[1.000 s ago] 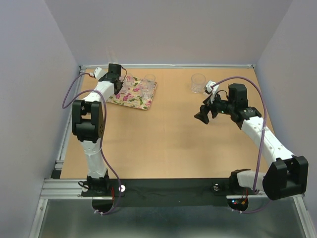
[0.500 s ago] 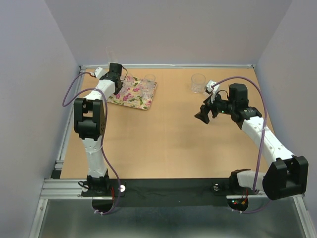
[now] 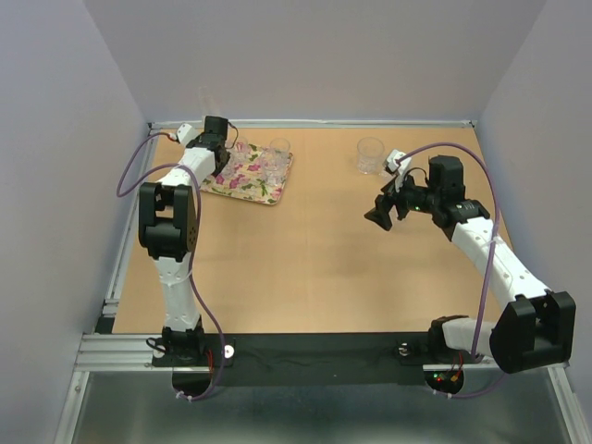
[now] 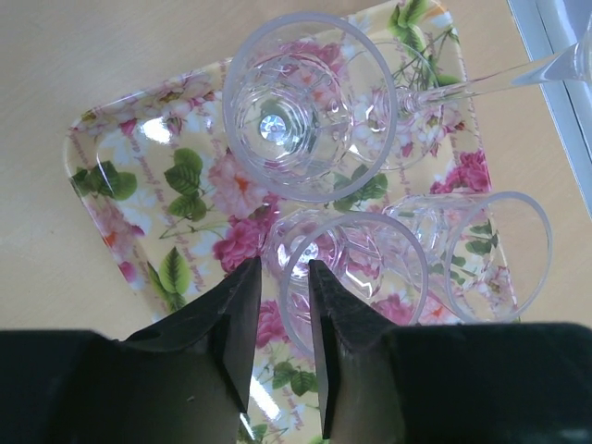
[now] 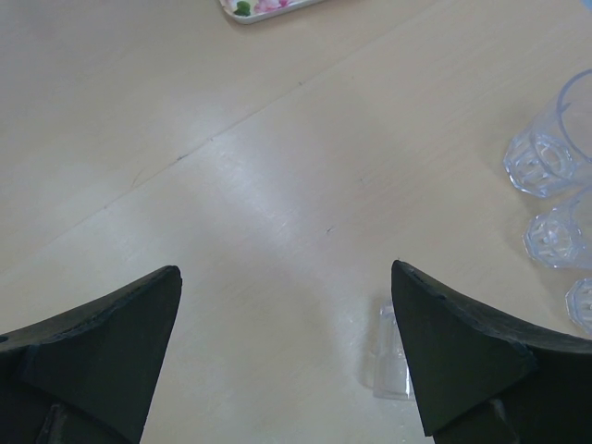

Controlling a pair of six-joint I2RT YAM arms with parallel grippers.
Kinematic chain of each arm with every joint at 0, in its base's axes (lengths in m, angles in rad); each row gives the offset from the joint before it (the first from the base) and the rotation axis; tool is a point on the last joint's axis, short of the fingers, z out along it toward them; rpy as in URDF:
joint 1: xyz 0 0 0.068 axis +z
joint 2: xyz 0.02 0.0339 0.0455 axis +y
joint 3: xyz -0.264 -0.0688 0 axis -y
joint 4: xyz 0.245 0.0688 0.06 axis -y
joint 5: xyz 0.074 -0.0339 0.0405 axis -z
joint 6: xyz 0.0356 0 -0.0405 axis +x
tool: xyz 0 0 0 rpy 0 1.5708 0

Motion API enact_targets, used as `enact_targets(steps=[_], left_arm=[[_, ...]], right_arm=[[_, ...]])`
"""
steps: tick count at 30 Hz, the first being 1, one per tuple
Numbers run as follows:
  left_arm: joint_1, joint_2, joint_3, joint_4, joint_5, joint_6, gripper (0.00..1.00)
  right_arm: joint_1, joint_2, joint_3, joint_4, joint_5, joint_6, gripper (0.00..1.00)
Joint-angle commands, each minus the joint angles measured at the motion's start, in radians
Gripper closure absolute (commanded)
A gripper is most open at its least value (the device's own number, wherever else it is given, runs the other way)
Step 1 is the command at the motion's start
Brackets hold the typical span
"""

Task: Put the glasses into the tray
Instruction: Place the glass into the tray, then grab a glass with a robot arm

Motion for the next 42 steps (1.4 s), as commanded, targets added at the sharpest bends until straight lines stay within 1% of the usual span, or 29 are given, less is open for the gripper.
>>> enact_targets(steps=[1, 2, 3, 5, 6, 13, 14, 15, 18, 22, 23, 24, 25, 26, 27, 28, 30, 31, 32, 34, 35, 37, 38, 40, 42], left_arm=[[0.007, -0.035, 0.056, -0.006, -0.024, 0.021, 0.59], [0.007, -0.039, 0.056, -0.005, -0.019, 0.024, 0.59], [0.007, -0.044, 0.058, 0.001, -0.015, 0.036, 0.56], [0.007, -0.061, 0.061, 0.001, -0.005, 0.044, 0.55], [0.007, -0.068, 0.061, 0.005, -0.004, 0.059, 0.52], [0.007, -0.162, 0.015, 0.044, 0.051, 0.127, 0.50], [0.007, -0.189, -0.014, 0.051, 0.056, 0.147, 0.50], [0.008, -0.205, -0.028, 0.063, 0.059, 0.154, 0.46], [0.011, -0.279, -0.089, 0.097, 0.082, 0.204, 0.46], [0.033, -0.398, -0.213, 0.157, 0.184, 0.291, 0.44], [0.039, -0.418, -0.235, 0.177, 0.203, 0.335, 0.40], [0.047, -0.443, -0.261, 0.188, 0.224, 0.358, 0.40], [0.051, -0.466, -0.287, 0.197, 0.261, 0.384, 0.36], [0.060, -0.524, -0.347, 0.211, 0.278, 0.409, 0.35], [0.064, -0.556, -0.382, 0.246, 0.292, 0.461, 0.30], [0.067, -0.629, -0.456, 0.267, 0.316, 0.489, 0.27], [0.070, -0.712, -0.533, 0.332, 0.334, 0.541, 0.21], [0.070, -0.755, -0.601, 0.346, 0.352, 0.585, 0.17], [0.070, -0.841, -0.635, 0.373, 0.360, 0.610, 0.14], [0.070, -0.924, -0.694, 0.421, 0.392, 0.650, 0.11], [0.070, -0.996, -0.744, 0.439, 0.399, 0.680, 0.11], [0.070, -1.088, -0.804, 0.445, 0.404, 0.698, 0.11], [0.070, -1.114, -0.821, 0.449, 0.442, 0.720, 0.11], [0.070, -1.180, -0.872, 0.442, 0.470, 0.747, 0.10], [0.070, -1.225, -0.906, 0.436, 0.473, 0.783, 0.10]], right_arm=[[-0.010, -0.037, -0.021, 0.038, -0.003, -0.013, 0.01], [-0.010, -0.037, -0.022, 0.038, -0.003, -0.013, 0.01], [-0.010, -0.039, -0.022, 0.038, -0.003, -0.013, 0.01], [-0.011, -0.039, -0.024, 0.038, -0.003, -0.013, 0.01], [-0.011, -0.039, -0.024, 0.039, -0.003, -0.013, 0.01], [-0.013, -0.037, -0.024, 0.038, -0.005, -0.013, 0.01], [-0.014, -0.037, -0.024, 0.038, -0.005, -0.013, 0.01], [-0.014, -0.036, -0.024, 0.039, -0.005, -0.013, 0.01], [-0.016, -0.031, -0.024, 0.039, -0.003, -0.013, 0.01], [-0.020, -0.031, -0.024, 0.039, 0.008, -0.016, 0.01], [-0.022, -0.030, -0.024, 0.038, 0.012, -0.016, 0.01], [-0.023, -0.031, -0.024, 0.038, 0.015, -0.016, 0.01], [-0.025, -0.034, -0.024, 0.039, 0.015, -0.014, 0.01], [-0.028, -0.036, -0.025, 0.038, 0.020, -0.014, 0.01], [-0.030, -0.039, -0.027, 0.039, 0.026, -0.013, 0.01], [-0.033, -0.042, -0.027, 0.039, 0.032, -0.013, 0.01], [-0.039, -0.044, -0.025, 0.039, 0.053, -0.010, 0.00], [-0.039, -0.044, -0.029, 0.039, 0.058, -0.013, 0.00], [-0.043, -0.039, -0.029, 0.039, 0.064, -0.014, 0.00], [-0.046, -0.033, -0.032, 0.039, 0.081, -0.018, 0.00], [-0.050, -0.025, -0.033, 0.039, 0.092, -0.018, 0.00], [-0.051, -0.019, -0.036, 0.038, 0.103, -0.018, 0.00], [-0.053, -0.019, -0.038, 0.038, 0.112, -0.015, 0.00], [-0.053, -0.019, -0.041, 0.038, 0.115, -0.010, 0.00], [-0.053, -0.016, -0.041, 0.038, 0.121, 0.008, 0.00]])
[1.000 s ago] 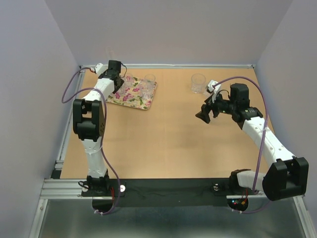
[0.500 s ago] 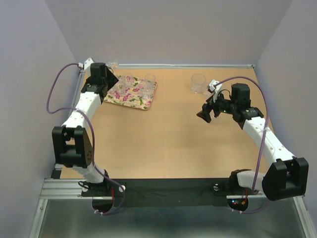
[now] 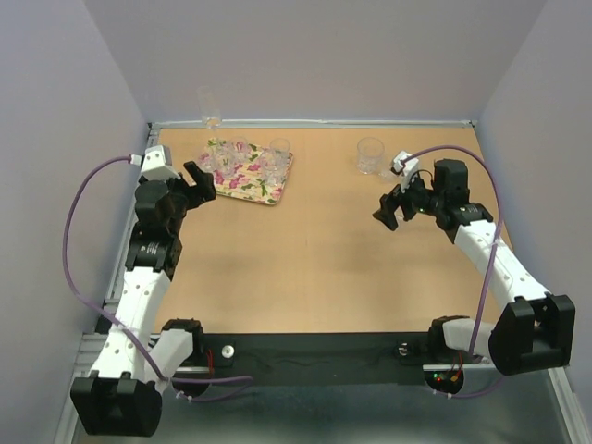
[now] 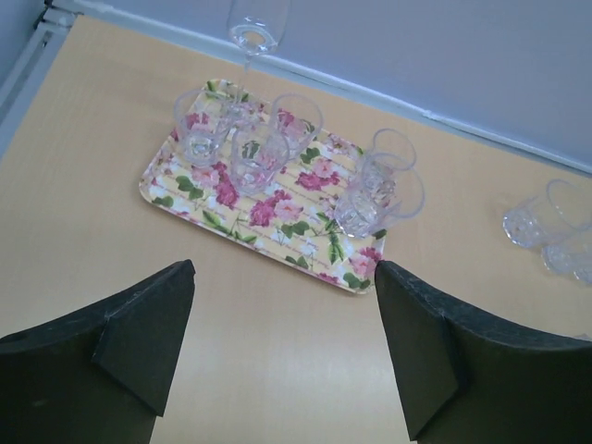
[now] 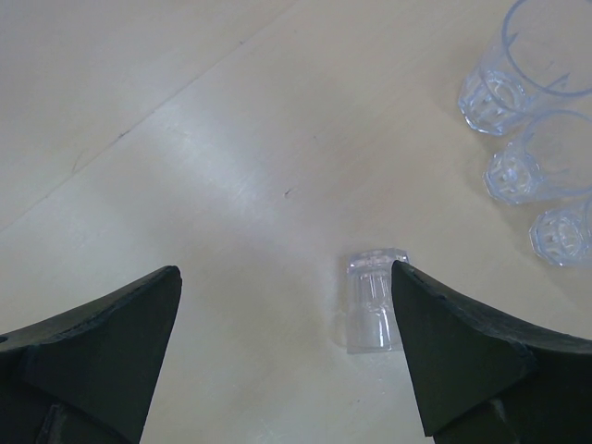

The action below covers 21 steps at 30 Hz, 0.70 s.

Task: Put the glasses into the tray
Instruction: Grab a glass with a robot arm

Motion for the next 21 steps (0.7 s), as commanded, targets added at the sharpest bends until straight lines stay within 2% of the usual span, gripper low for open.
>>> enact_targets(steps=[1, 4, 8, 14, 17, 21], left_arm=[[0.000, -0.076, -0.072, 0.050, 0.057, 0.118, 0.10], [-0.002, -0.154, -0.138, 0.053, 0.064, 0.134, 0.10], [-0.002, -0.231, -0.150, 0.053, 0.070, 0.140, 0.10], [-0.002, -0.245, -0.149, 0.057, 0.086, 0.146, 0.10], [-0.002, -0.248, -0.147, 0.059, 0.104, 0.141, 0.10], [-0.002, -0.262, -0.149, 0.062, 0.110, 0.140, 0.10]], right_arm=[[-0.010, 0.002, -0.007, 0.037, 0.026, 0.020, 0.00], [-0.010, 0.016, -0.004, 0.033, 0.039, 0.057, 0.00], [-0.025, 0.054, 0.021, 0.000, 0.095, 0.118, 0.00], [-0.100, 0.126, 0.088, -0.065, 0.175, 0.194, 0.00], [-0.134, 0.176, 0.114, -0.085, 0.224, 0.284, 0.00], [-0.171, 0.206, 0.114, -0.095, 0.172, 0.380, 0.03]])
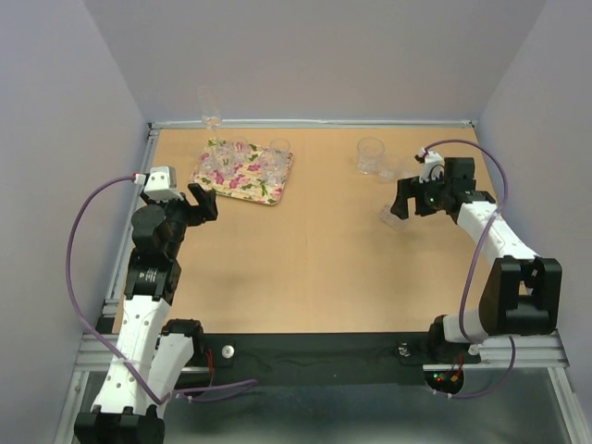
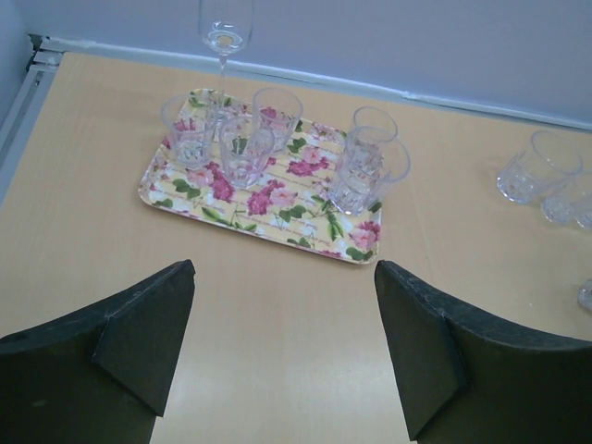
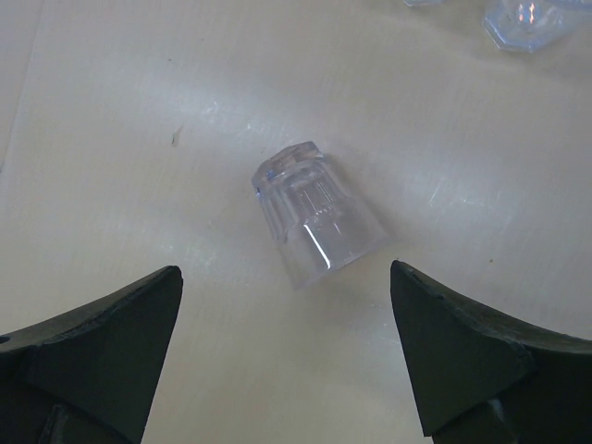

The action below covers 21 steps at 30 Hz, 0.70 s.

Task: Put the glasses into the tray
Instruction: Grab a glass with a robot arm

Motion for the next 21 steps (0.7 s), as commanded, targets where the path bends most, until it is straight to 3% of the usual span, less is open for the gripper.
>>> enact_targets(steps=[1, 8, 21], left_arm=[[-0.002, -0.026, 0.002, 0.054, 0.026, 0.014, 0.10], [-0.002, -0.038, 0.001, 0.057, 0.032, 0.014, 0.10], [-0.002, -0.030, -0.001, 0.057, 0.028, 0.020, 0.10]], right_arm=[[-0.044, 0.024, 0.048, -0.018, -0.031, 0.156, 0.06], [-0.143, 0.093, 0.034, -0.017, -0.194, 0.341, 0.33], [-0.145, 0.205, 0.028, -0.014, -0.246, 0.473, 0.48]])
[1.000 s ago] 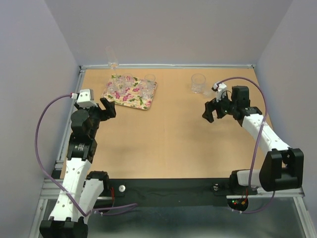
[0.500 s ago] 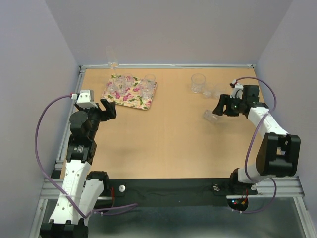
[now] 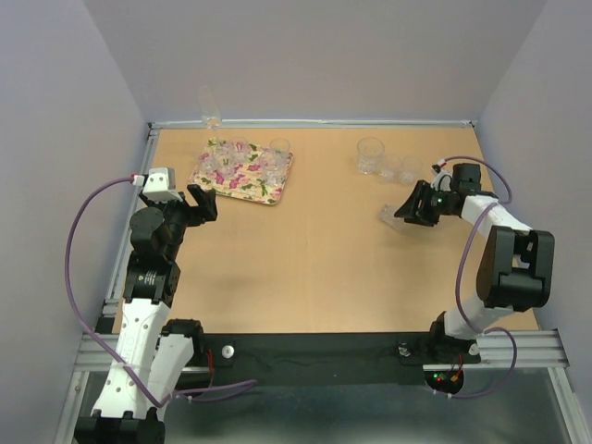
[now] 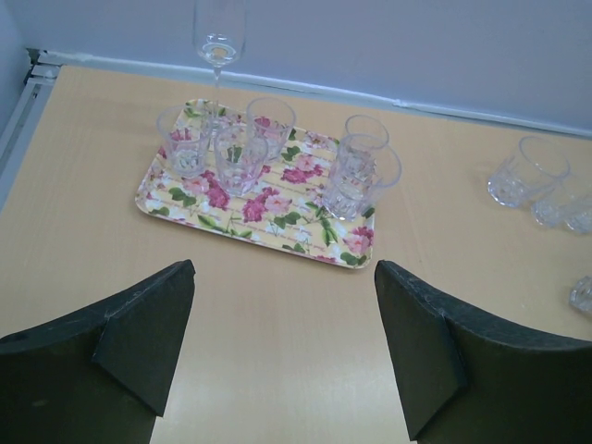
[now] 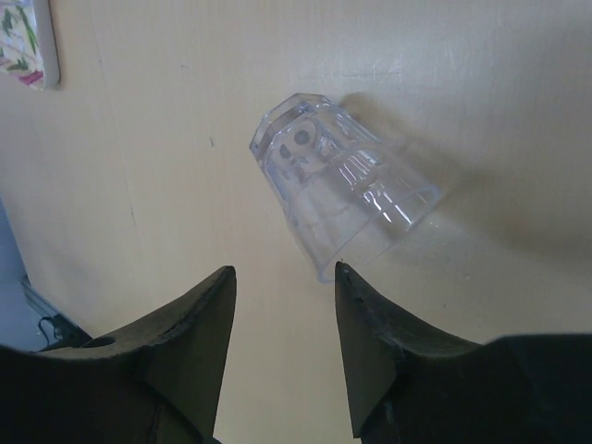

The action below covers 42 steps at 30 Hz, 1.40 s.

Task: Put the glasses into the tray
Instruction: Grab a glass with a robot arm

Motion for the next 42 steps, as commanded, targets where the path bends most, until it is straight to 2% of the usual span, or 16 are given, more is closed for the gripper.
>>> enact_targets(steps=[1, 7, 12, 24, 31, 37, 42], left_arm=[[-0.002, -0.006, -0.001, 0.055, 0.013, 0.017, 0.10], [-0.002, -0.004, -0.001, 0.054, 0.011, 0.019, 0.10], [-0.002, 0.003, -0.001, 0.053, 0.011, 0.022, 0.10], [-0.002, 0.003, -0.003, 0.056, 0.024, 0.028, 0.10], [-0.002, -0.004, -0.006, 0.064, 0.045, 0.034, 0.10], [-0.002, -0.024, -0.022, 0.107, 0.169, 0.039, 0.10], [-0.002, -0.024, -0.032, 0.133, 0.252, 0.037, 0.10]], right_arm=[[0.001, 0.039, 0.026, 0.002, -0.022, 0.063, 0.50], [0.001, 0.066, 0.026, 0.008, -0.020, 0.083, 0.57], [0.001, 0.090, 0.029, 0.028, -0.034, 0.088, 0.75], [0.001, 0.106, 0.055, 0.046, -0.089, 0.028, 1.00], [0.001, 0.047, 0.075, 0.043, -0.140, -0.127, 1.00], [0.001, -0.023, 0.078, 0.014, -0.178, -0.303, 1.00], [0.006, -0.052, 0.125, -0.077, -0.164, -0.437, 1.00]])
